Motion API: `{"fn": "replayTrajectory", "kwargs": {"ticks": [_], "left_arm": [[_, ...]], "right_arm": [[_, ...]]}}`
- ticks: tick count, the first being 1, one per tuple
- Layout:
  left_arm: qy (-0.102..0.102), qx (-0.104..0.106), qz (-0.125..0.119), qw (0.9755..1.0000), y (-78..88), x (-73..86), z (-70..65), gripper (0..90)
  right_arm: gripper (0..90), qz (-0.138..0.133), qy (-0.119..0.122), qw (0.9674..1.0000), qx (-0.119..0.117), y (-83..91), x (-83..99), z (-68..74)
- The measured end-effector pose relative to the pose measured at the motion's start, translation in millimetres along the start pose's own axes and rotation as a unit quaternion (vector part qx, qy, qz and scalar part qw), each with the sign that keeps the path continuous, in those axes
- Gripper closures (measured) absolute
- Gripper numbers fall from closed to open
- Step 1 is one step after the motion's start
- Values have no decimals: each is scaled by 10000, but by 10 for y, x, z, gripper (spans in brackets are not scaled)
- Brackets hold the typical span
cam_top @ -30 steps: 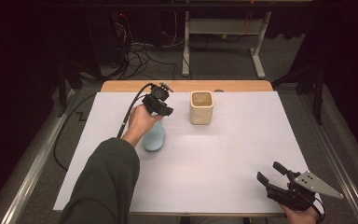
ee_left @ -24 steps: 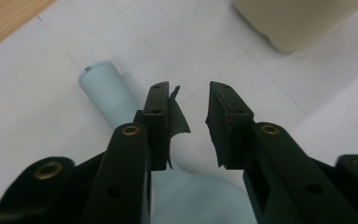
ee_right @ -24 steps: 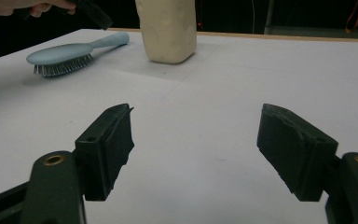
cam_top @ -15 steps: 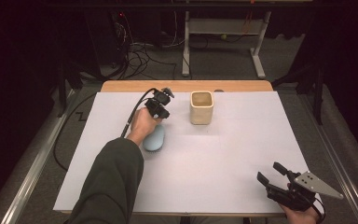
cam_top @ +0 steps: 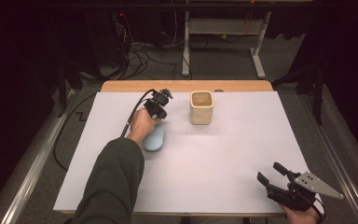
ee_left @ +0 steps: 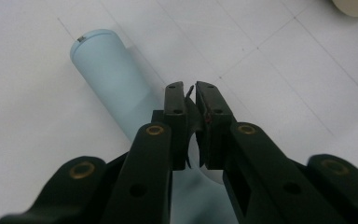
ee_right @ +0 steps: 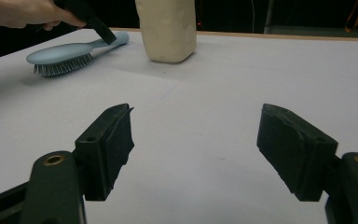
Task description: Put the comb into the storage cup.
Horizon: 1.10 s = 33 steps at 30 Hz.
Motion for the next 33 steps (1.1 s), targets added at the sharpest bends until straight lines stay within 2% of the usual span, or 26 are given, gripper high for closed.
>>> {"fn": "replayTrajectory", "kwargs": {"ticks": [33], "left_arm": [[204, -219, 291, 9991, 35, 137, 172, 851]], "right_arm": [[274, 6, 17, 10000, -6, 5, 2, 2]]}}
Point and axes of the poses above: each handheld gripper's, and its own axes: y roughly backward along the jaws, x roughly out of its underside, z roughly to its left, the point moved 3 cm from there along -y, roughly forward along the jaws, and after that the axes turned 2 degrees about -z, right-handed, at the moved point
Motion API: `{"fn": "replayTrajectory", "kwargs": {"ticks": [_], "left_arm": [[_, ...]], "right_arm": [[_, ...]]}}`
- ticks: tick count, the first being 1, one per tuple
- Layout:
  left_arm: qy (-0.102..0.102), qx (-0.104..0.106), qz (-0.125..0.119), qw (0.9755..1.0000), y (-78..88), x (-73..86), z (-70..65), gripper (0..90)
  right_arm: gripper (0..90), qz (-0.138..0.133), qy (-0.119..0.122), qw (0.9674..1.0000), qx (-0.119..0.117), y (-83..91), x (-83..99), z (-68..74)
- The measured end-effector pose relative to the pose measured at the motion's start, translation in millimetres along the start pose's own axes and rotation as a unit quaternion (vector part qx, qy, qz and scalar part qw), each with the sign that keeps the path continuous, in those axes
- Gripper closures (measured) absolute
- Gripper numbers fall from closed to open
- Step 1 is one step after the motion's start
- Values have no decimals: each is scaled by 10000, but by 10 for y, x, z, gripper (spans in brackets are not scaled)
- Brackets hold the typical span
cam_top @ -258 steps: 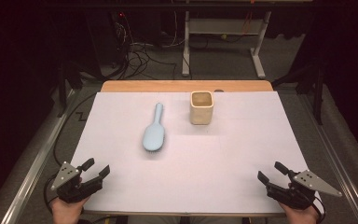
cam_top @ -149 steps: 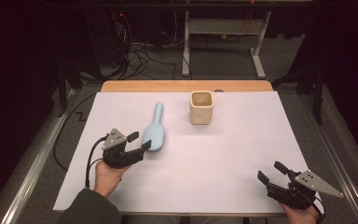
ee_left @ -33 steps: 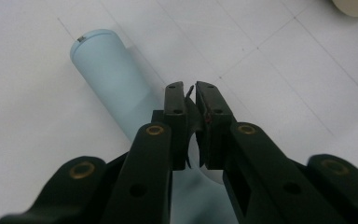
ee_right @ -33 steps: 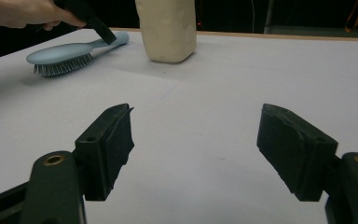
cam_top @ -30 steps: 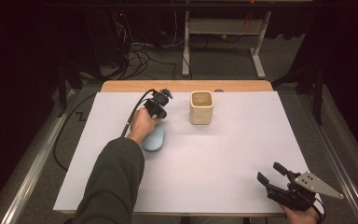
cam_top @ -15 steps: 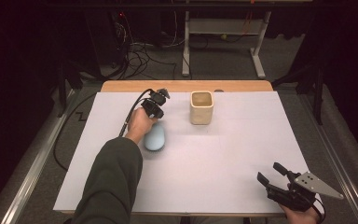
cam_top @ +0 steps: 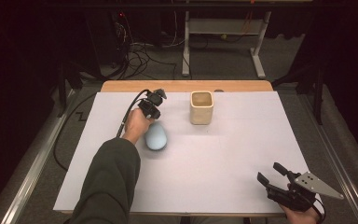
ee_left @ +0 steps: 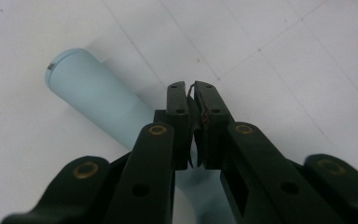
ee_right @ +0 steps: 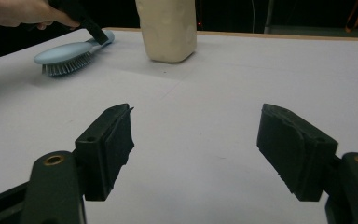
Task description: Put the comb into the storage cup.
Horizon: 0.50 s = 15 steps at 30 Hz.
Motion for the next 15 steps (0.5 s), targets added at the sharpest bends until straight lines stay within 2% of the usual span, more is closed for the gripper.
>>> {"fn": "replayTrajectory", "kwargs": {"ticks": [5, 10, 15], "left_arm": [[55, -131, 17, 9999, -5, 37, 68, 849], [128, -149, 32, 9998, -7, 69, 108, 848], [117, -194, 83, 9997, 1, 97, 136, 849]], "right_arm": [[274, -9, 5, 10000, 2, -1, 0, 3], [274, -1, -13, 10000, 7, -3, 1, 1], [274, 1, -8, 10000, 6, -4, 1, 2]]}}
Point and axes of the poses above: each handheld gripper's, and its own axes: y roughly backward along the jaws, x roughly out of its underside, z roughly to its left, the point moved 3 cm from there along -y, roughly forward along the jaws, and after that the axes turned 2 degrees about -z, right-handed, at the moved point
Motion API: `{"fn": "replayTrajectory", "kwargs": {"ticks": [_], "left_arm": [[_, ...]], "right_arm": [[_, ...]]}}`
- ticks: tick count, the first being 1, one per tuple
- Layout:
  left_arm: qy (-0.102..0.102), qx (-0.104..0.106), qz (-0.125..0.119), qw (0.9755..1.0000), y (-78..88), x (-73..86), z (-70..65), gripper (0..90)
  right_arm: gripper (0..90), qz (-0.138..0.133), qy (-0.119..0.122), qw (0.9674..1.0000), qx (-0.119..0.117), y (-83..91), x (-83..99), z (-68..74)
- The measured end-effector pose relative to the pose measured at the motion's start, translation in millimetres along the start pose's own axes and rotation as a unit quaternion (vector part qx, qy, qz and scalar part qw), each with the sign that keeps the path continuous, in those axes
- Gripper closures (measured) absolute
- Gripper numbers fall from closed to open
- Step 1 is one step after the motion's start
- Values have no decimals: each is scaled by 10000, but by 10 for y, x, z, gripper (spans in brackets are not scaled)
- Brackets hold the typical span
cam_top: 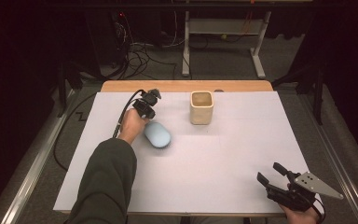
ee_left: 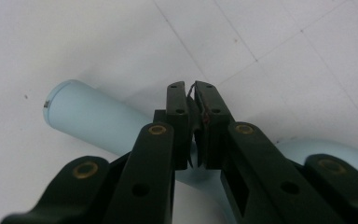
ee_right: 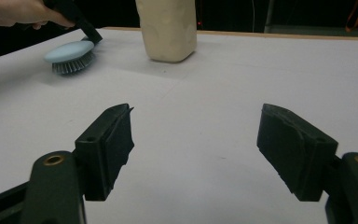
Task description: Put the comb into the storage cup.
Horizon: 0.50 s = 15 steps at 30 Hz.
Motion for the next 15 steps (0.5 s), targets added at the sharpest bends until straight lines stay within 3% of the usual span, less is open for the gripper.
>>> {"fn": "replayTrajectory", "kwargs": {"ticks": [6, 15], "left_arm": [[12, -91, -21, 10000, 19, 70, 42, 849], [136, -51, 14, 9999, 64, 227, 139, 850]], "right_arm": [[274, -4, -11, 10000, 7, 3, -1, -1], [274, -12, 3, 10000, 21, 0, -2, 0]]}}
Point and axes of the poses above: each handheld gripper's, and its own axes: y roughly backward along the jaws, x roughly out of its underside, z roughly to its left, the point moved 3 cm from there along -y, roughly forward along the jaws, and after that the axes turned 2 degrees about -z, right-handed, at the moved point
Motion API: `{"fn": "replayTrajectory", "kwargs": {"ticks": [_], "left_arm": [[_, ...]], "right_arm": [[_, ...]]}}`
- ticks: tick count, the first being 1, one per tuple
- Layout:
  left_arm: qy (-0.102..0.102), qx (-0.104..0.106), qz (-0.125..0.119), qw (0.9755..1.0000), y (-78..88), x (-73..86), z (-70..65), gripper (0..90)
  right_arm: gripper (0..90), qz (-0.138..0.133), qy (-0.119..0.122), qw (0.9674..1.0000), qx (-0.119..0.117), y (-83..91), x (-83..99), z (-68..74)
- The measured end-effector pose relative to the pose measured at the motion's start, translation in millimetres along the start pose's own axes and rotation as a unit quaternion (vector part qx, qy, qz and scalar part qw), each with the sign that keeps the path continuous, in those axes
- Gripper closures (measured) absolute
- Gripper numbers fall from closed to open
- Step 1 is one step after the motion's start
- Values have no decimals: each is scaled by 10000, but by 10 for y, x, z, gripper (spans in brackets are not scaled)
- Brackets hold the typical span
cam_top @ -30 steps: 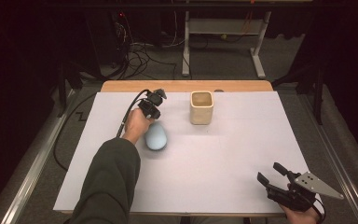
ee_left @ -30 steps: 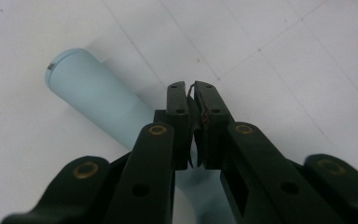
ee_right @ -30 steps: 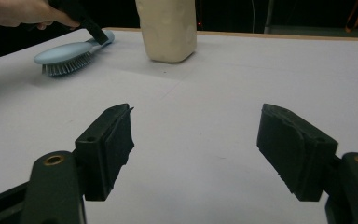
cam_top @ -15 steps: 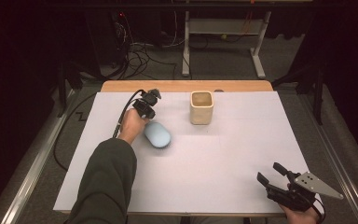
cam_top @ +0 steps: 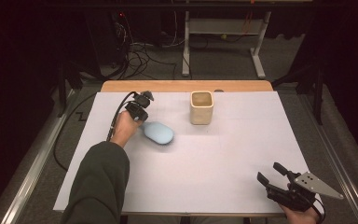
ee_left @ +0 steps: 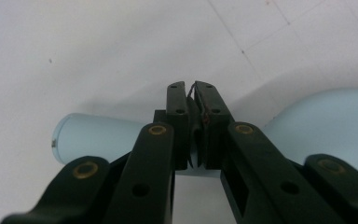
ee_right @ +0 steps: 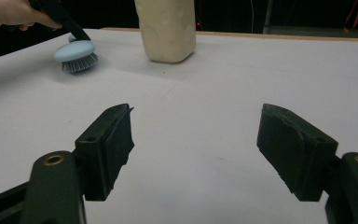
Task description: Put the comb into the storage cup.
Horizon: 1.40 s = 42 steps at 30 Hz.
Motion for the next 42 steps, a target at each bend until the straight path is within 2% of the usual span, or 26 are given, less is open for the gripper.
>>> {"fn": "replayTrajectory", "kwargs": {"ticks": [18, 30, 34, 42], "left_arm": [[111, 184, 159, 9996, 94, 243, 45, 858], [272, 421, 127, 9987, 153, 405, 17, 869], [255, 445, 119, 9986, 173, 450, -3, 874], [418, 689, 33, 9967, 198, 567, -23, 874]], "right_arm": [[275, -5, 40, 10000, -19, 0, -2, 9], [275, 12, 73, 10000, -17, -2, -4, 15], [275, 9, 84, 10000, -14, -2, -5, 16], [275, -27, 82, 10000, -17, 5, -7, 20]]}}
Point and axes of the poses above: each handheld gripper's, and its own axes: y roughly backward along the jaws, x roughly out of its underside, z roughly to its left, the point moved 3 cm from there along -y, roughly forward along the jaws, and after that the axes turned 2 degrees about -z, right-handed, at the moved point
